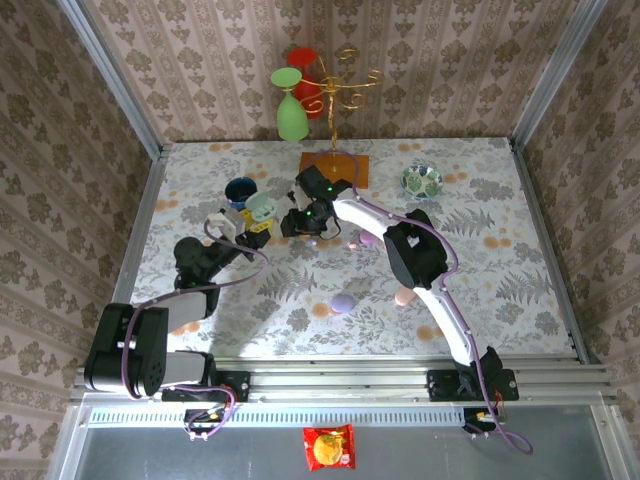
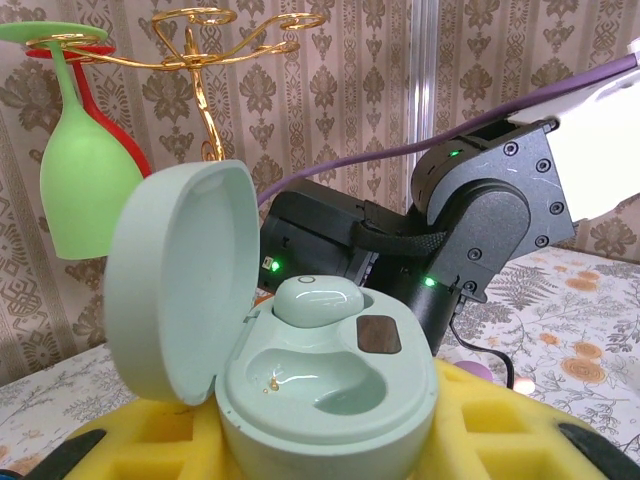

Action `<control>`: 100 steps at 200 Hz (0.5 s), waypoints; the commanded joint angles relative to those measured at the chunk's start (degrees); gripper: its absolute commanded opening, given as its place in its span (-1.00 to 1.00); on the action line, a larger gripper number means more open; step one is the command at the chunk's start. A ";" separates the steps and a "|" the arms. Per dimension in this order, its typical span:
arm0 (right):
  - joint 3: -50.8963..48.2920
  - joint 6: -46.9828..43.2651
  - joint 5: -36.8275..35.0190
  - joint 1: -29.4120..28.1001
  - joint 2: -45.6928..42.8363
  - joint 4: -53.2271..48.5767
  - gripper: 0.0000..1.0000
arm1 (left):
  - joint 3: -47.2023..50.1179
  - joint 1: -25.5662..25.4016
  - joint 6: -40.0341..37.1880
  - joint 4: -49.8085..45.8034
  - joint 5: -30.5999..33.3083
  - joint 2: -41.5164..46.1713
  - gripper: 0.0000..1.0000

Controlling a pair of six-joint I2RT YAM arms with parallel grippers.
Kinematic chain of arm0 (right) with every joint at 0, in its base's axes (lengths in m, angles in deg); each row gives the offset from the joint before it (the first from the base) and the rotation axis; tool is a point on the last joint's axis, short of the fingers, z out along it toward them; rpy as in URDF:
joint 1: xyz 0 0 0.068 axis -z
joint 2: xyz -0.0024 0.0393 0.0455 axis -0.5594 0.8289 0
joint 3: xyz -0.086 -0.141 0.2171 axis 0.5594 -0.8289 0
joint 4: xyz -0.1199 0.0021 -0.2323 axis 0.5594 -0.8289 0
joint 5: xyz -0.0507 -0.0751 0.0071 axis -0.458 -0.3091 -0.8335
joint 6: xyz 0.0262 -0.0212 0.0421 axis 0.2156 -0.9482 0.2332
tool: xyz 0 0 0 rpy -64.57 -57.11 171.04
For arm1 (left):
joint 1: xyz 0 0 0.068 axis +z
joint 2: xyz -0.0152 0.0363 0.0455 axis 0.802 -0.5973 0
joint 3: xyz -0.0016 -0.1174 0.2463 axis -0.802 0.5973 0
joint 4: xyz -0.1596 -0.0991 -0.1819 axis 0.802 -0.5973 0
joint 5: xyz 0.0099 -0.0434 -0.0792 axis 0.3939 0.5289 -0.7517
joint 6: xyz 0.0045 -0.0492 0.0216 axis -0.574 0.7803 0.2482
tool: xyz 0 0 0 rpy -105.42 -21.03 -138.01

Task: Insert the wireless bluetooth earbuds into the charging case

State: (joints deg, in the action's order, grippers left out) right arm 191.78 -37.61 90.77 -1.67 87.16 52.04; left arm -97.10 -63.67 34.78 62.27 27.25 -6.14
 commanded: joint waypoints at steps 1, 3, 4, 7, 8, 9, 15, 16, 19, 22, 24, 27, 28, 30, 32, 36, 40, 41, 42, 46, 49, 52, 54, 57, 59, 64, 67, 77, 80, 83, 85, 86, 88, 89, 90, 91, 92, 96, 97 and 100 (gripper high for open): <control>2.04 -1.02 1.01 -0.36 2.20 -2.23 -0.13 | -1.19 0.42 1.05 1.39 -0.23 -0.30 -0.27; 2.07 -0.94 1.12 -0.33 2.29 -2.23 -0.14 | -1.17 0.42 1.05 1.47 -0.23 -0.30 -0.27; 2.12 -0.93 1.18 -0.34 2.32 -2.20 -0.14 | -1.16 0.42 1.05 1.46 -0.23 -0.34 -0.27; 2.20 -0.92 1.28 -0.35 2.39 -2.22 -0.16 | -1.14 0.42 1.06 1.51 -0.23 -0.34 -0.27; 2.18 -0.92 1.31 -0.35 2.46 -2.24 -0.16 | -1.14 0.42 1.06 1.48 -0.23 -0.32 -0.27; 2.17 -0.92 1.32 -0.35 2.49 -2.25 -0.16 | -1.14 0.42 1.05 1.46 -0.18 -0.35 -0.27; 2.38 -0.92 1.47 -0.36 2.67 -2.27 -0.18 | -1.17 0.44 1.10 1.54 -0.24 -0.46 -0.27; 2.40 -0.92 1.49 -0.36 2.69 -2.35 -0.19 | -1.16 0.43 1.12 1.58 -0.23 -0.46 -0.27; 2.49 -0.90 1.51 -0.35 2.77 -2.42 -0.19 | -1.14 0.42 1.07 1.60 -0.23 -0.52 -0.27; 2.55 -0.94 1.52 -0.35 2.82 -2.42 -0.20 | -1.19 0.43 1.14 1.61 -0.27 -0.56 -0.27; 2.59 -0.92 1.56 -0.35 2.90 -2.43 -0.21 | -1.22 0.42 1.18 1.59 -0.24 -0.56 -0.27; 2.58 -0.92 1.59 -0.35 2.91 -2.44 -0.21 | -1.16 0.42 1.21 1.57 -0.23 -0.56 -0.27; 2.55 -0.92 1.59 -0.35 2.98 -2.44 -0.21 | -1.15 0.42 1.18 1.55 -0.23 -0.56 -0.27; 2.57 -0.85 1.64 -0.35 3.03 -2.44 -0.21 | -1.21 0.42 1.15 1.54 -0.23 -0.56 -0.27; 2.57 -0.89 1.61 -0.35 2.98 -2.44 -0.22 | -1.16 0.42 1.14 1.53 -0.23 -0.56 -0.27; 2.54 -0.92 1.60 -0.35 3.13 -2.48 -0.23 | -1.18 0.42 1.15 1.57 -0.27 -0.56 -0.27; 2.66 -0.90 1.61 -0.40 3.15 -2.55 -0.23 | -1.22 0.42 1.21 1.60 -0.21 -0.48 -0.27; 2.63 -0.86 1.65 -0.38 3.19 -2.58 -0.24 | -1.22 0.42 1.17 1.61 -0.22 -0.48 -0.27; 2.62 -0.89 1.67 -0.36 3.25 -2.60 -0.24 | -1.23 0.42 1.16 1.61 -0.22 -0.48 -0.27; 2.67 -0.92 1.68 -0.34 3.28 -2.53 -0.25 | -1.23 0.42 1.14 1.62 -0.23 -0.47 -0.27; 2.73 -0.96 1.69 -0.35 3.34 -2.60 -0.26 | -1.22 0.42 1.22 1.62 -0.23 -0.49 -0.27; 2.82 -0.91 1.69 -0.35 3.44 -2.62 -0.26 | -1.23 0.40 1.08 1.62 -0.23 -0.48 -0.27; 2.86 -0.92 1.69 -0.35 3.48 -2.68 -0.27 | -1.16 0.46 1.10 1.62 -0.23 -0.47 -0.27; 2.93 -0.94 1.73 -0.35 3.61 -2.73 -0.28 | -1.19 0.42 1.21 1.62 -0.19 -0.45 -0.27; 2.91 -0.95 1.65 -0.35 3.65 -2.73 -0.30 | -1.17 0.42 1.16 1.62 -0.22 -0.47 -0.27; 2.91 -0.96 1.67 -0.35 3.74 -2.79 -0.33 | -1.15 0.42 1.14 1.62 -0.20 -0.47 -0.27; 2.96 -0.92 1.59 -0.35 3.80 -2.79 -0.34 | -1.13 0.42 1.21 1.63 -0.20 -0.47 -0.27; 3.04 -0.93 1.47 -0.35 3.93 -2.97 -0.39 | -1.05 0.42 1.09 1.62 -0.22 -0.39 -0.27; 3.03 -0.96 1.31 -0.34 3.92 -2.98 -0.41 | -1.05 0.42 1.10 1.62 -0.23 -0.40 -0.27; 3.03 -1.00 1.35 -0.36 4.00 -3.01 -0.44 | -1.01 0.42 1.08 1.62 -0.23 -0.34 -0.27; 3.04 -0.94 1.34 -0.36 3.99 -3.02 -0.44 | -0.98 0.42 1.06 1.64 -0.23 -0.38 -0.27; 3.04 -0.93 1.34 -0.35 4.00 -3.08 -0.45 | -0.93 0.42 1.06 1.63 -0.23 -0.38 -0.27; 2.98 -0.96 1.33 -0.35 3.99 -3.08 -0.46 | -0.93 0.42 1.05 1.62 -0.23 -0.36 -0.27; 2.97 -0.94 1.33 -0.35 4.00 -3.07 -0.46 | -0.95 0.42 1.05 1.62 -0.23 -0.37 -0.27; 3.01 -0.97 1.33 -0.35 4.01 -3.10 -0.47 | -0.96 0.42 1.05 1.62 -0.23 -0.38 -0.27; 3.02 -0.99 1.33 -0.35 4.01 -3.12 -0.47 | -0.96 0.46 1.05 1.62 -0.23 -0.38 -0.27; 3.03 -0.95 1.29 -0.35 4.06 -3.09 -0.48 | -0.96 0.44 1.05 1.62 -0.23 -0.38 -0.27; 3.04 -0.92 1.25 -0.35 4.09 -3.13 -0.49 | -0.97 0.44 1.05 1.55 -0.23 -0.35 -0.27; 3.00 -0.96 1.25 -0.35 4.05 -3.18 -0.49 | -0.97 0.47 1.05 1.59 -0.23 -0.37 -0.27; 3.04 -0.93 1.18 -0.35 4.10 -3.17 -0.50 | -0.97 0.46 1.01 1.61 -0.23 -0.37 -0.27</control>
State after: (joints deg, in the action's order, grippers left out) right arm 193.46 -38.29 91.17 -1.56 89.11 51.63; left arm -97.13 -63.67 34.78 62.27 27.25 -6.40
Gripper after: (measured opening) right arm 0.268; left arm 0.368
